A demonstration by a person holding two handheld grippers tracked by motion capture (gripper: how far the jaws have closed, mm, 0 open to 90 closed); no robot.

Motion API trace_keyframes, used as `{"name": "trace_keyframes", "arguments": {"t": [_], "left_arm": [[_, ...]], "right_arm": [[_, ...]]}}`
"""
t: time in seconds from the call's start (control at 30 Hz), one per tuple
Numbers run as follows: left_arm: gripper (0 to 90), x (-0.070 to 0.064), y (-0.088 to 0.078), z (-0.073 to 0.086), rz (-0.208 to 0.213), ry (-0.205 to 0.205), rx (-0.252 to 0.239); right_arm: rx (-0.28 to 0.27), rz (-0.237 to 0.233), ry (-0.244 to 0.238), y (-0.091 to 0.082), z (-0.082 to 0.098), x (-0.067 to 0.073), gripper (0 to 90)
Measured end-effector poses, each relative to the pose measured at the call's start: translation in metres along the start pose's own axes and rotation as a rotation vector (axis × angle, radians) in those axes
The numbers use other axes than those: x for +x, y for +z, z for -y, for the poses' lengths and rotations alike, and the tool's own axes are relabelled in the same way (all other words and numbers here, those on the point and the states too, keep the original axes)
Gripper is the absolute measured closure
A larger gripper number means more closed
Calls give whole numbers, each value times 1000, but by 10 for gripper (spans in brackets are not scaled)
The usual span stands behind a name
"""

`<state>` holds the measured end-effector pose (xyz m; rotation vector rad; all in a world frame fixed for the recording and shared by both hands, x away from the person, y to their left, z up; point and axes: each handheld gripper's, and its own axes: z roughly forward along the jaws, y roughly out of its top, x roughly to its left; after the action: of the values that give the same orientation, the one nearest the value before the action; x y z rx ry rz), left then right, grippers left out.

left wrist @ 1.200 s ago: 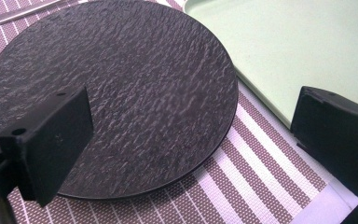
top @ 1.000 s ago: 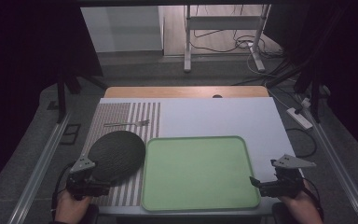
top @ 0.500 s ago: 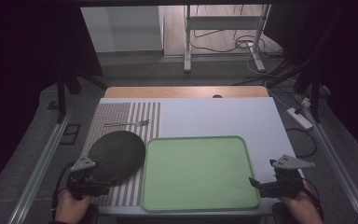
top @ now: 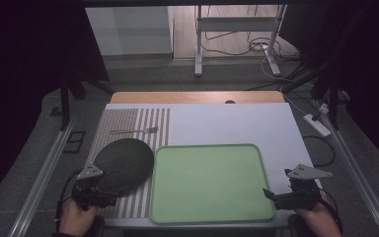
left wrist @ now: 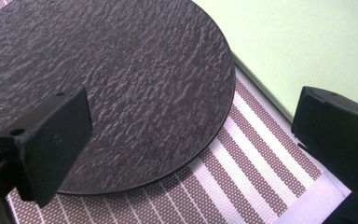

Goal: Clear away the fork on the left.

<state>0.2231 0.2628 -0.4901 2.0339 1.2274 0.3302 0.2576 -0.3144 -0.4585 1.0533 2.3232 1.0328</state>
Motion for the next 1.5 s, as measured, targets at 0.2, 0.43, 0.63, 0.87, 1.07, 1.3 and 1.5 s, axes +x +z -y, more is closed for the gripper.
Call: {"name": "trace_keyframes", "arguments": {"t": [0.2, 0.43, 0.63, 0.87, 1.07, 1.3, 1.5], "left_arm": [[0, 0, 3, -3, 11, 11, 8], [0, 1, 5, -8, 16, 22, 10], [0, 4, 13, -15, 15, 43, 30], [0, 12, 18, -21, 12, 40, 32], [0, 22, 26, -26, 19, 32, 39], [0, 28, 35, -34, 18, 38, 58], [0, 35, 43, -43, 34, 15, 61]], "right_arm": [[1, -5, -7, 0, 0, 0, 0], [3, -5, -12, 0, 0, 1, 0], [5, -8, -19, 1, 0, 1, 0], [7, -8, -22, 1, 0, 1, 0], [7, -6, -23, 1, 0, 1, 0], [11, -7, -25, 1, 0, 1, 0], [13, -7, -23, 1, 0, 1, 0]]}}
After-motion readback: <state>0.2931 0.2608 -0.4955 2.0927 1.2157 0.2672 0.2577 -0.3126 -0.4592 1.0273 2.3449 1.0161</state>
